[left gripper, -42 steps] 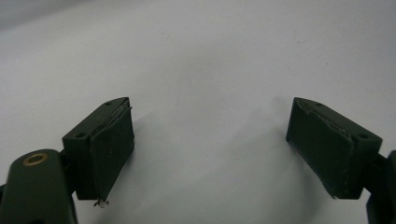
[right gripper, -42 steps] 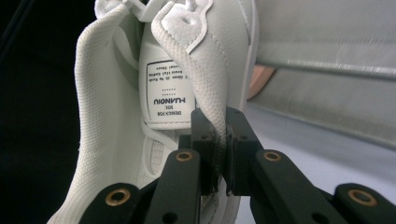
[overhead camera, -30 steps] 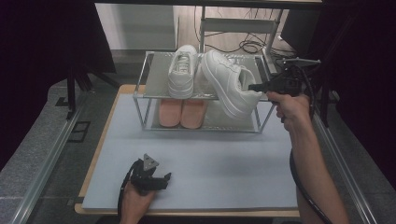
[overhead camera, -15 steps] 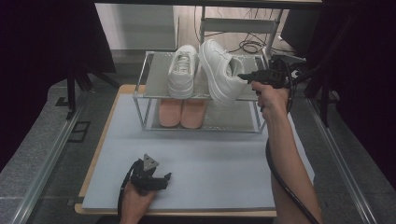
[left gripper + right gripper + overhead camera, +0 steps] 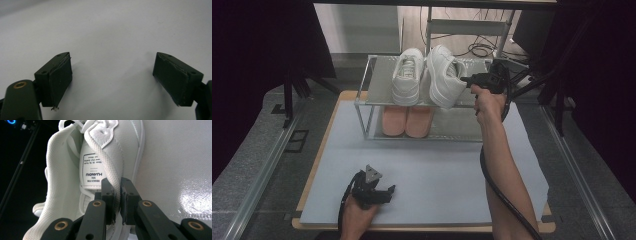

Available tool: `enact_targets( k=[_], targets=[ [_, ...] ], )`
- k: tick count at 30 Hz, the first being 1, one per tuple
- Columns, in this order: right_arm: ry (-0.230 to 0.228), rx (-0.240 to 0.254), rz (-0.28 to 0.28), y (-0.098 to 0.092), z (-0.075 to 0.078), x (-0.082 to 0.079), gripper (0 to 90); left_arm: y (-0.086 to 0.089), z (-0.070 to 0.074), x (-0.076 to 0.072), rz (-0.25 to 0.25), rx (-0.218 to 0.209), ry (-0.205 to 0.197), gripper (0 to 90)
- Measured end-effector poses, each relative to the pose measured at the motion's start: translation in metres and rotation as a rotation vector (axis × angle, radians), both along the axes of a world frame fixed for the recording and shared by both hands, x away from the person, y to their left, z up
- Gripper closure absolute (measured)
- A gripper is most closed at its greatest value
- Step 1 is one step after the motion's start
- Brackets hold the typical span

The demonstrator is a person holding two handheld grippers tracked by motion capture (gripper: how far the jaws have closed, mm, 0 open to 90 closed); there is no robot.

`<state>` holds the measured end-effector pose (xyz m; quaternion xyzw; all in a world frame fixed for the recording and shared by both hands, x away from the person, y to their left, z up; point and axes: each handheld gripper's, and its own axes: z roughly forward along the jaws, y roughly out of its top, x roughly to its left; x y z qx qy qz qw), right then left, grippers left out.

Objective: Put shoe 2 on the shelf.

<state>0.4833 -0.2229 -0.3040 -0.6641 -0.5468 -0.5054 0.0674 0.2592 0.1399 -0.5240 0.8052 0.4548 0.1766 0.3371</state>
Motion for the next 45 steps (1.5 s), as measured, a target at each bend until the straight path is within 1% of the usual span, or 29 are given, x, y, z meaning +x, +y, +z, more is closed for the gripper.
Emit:
enact_targets(
  k=[1, 2, 3, 4, 6, 7, 8, 9, 10, 11, 16, 19, 20, 23, 25, 29, 32, 33, 34, 35, 37, 39, 41, 43, 44, 45],
  targets=[
    [-0.003, 0.0, -0.009, 0.002, 0.0, 0.001, 82.6, 0.0, 0.0, 0.0, 0.0, 0.0, 0.001, 15.6],
    [0.005, -0.004, -0.005, 0.003, 0.001, 0.001, 82.2, 0.0, 0.0, 0.0, 0.0, 0.0, 0.001, 15.6],
    [-0.003, -0.005, -0.016, 0.006, 0.0, 0.002, 81.9, 0.0, 0.0, 0.0, 0.0, 0.0, 0.001, 15.6],
    [0.004, -0.008, -0.015, 0.007, 0.001, 0.002, 81.3, 0.0, 0.0, 0.0, -0.003, 0.003, 0.002, 15.6],
    [0.008, -0.004, -0.035, 0.011, 0.002, 0.002, 80.4, 0.0, 0.0, 0.0, -0.003, 0.004, 0.002, 15.7],
    [0.001, -0.009, -0.041, 0.014, 0.002, 0.003, 79.7, 0.0, 0.0, 0.0, -0.003, 0.004, 0.001, 15.7],
    [0.011, -0.012, -0.037, 0.015, 0.004, 0.003, 79.1, 0.0, 0.0, 0.0, -0.003, 0.004, 0.001, 15.7],
    [0.001, -0.008, -0.049, 0.019, 0.004, 0.003, 78.4, 0.0, 0.0, 0.0, -0.003, 0.004, 0.001, 15.7],
    [0.009, -0.013, -0.044, 0.02, 0.005, 0.003, 78.0, 0.0, 0.0, 0.0, -0.003, 0.004, 0.0, 15.7],
    [0.004, -0.023, -0.046, 0.022, 0.005, 0.003, 77.9, 0.0, 0.0, 0.0, -0.003, 0.004, 0.0, 15.8],
    [0.015, -0.001, -0.055, 0.026, 0.004, 0.003, 76.5, 0.0, 0.0, 0.0, -0.003, 0.004, 0.0, 15.8],
    [0.003, -0.006, -0.061, 0.031, 0.004, 0.003, 75.3, 0.0, 0.0, 0.0, -0.003, 0.004, 0.001, 15.8],
    [0.01, -0.009, -0.054, 0.032, 0.005, 0.003, 74.9, 0.0, 0.0, 0.0, -0.003, 0.004, 0.0, 15.8],
    [0.004, -0.008, -0.06, 0.036, 0.005, 0.003, 74.0, 0.0, 0.0, 0.0, -0.003, 0.004, 0.0, 15.8],
    [-0.002, -0.023, -0.063, 0.038, 0.006, 0.002, 73.5, 0.0, 0.0, 0.0, -0.003, 0.005, 0.001, 15.8],
    [-0.003, -0.03, -0.048, 0.039, 0.007, 0.003, 71.3, 0.0, 0.0, 0.0, -0.003, 0.004, 0.001, 15.8],
    [-0.015, 0.006, -0.022, 0.046, 0.006, 0.004, 67.0, 0.0, 0.0, 0.0, -0.003, 0.005, 0.0, 15.8],
    [-0.022, -0.013, -0.03, 0.049, 0.007, 0.004, 67.1, 0.0, 0.0, 0.0, -0.002, 0.003, 0.001, 15.8],
    [-0.038, -0.046, -0.032, 0.053, 0.009, 0.004, 67.1, 0.0, 0.0, 0.0, -0.003, 0.004, 0.0, 15.8],
    [-0.039, -0.071, -0.031, 0.054, 0.011, 0.004, 67.2, 0.0, 0.0, 0.0, -0.003, 0.004, 0.0, 15.9],
    [-0.034, -0.075, -0.024, 0.054, 0.012, 0.004, 66.9, 0.0, 0.0, 0.0, -0.003, 0.004, 0.0, 15.9],
    [-0.042, -0.056, -0.02, 0.052, 0.01, 0.005, 65.9, 0.0, 0.0, 0.0, -0.003, 0.004, 0.001, 15.9],
    [-0.055, -0.051, -0.004, 0.05, 0.008, 0.005, 64.2, 0.0, 0.0, 0.0, -0.003, 0.004, 0.0, 15.8],
    [-0.079, -0.042, 0.024, 0.048, 0.007, 0.005, 57.8, 0.0, 0.0, 0.0, -0.003, 0.004, 0.001, 15.9],
    [-0.091, -0.046, 0.046, 0.046, 0.008, 0.005, 55.1, 0.0, 0.0, 0.0, -0.003, 0.004, 0.0, 15.9],
    [-0.099, -0.04, 0.051, 0.046, 0.007, 0.005, 52.6, 0.0, 0.0, 0.0, -0.003, 0.004, 0.001, 15.9]
  ],
)
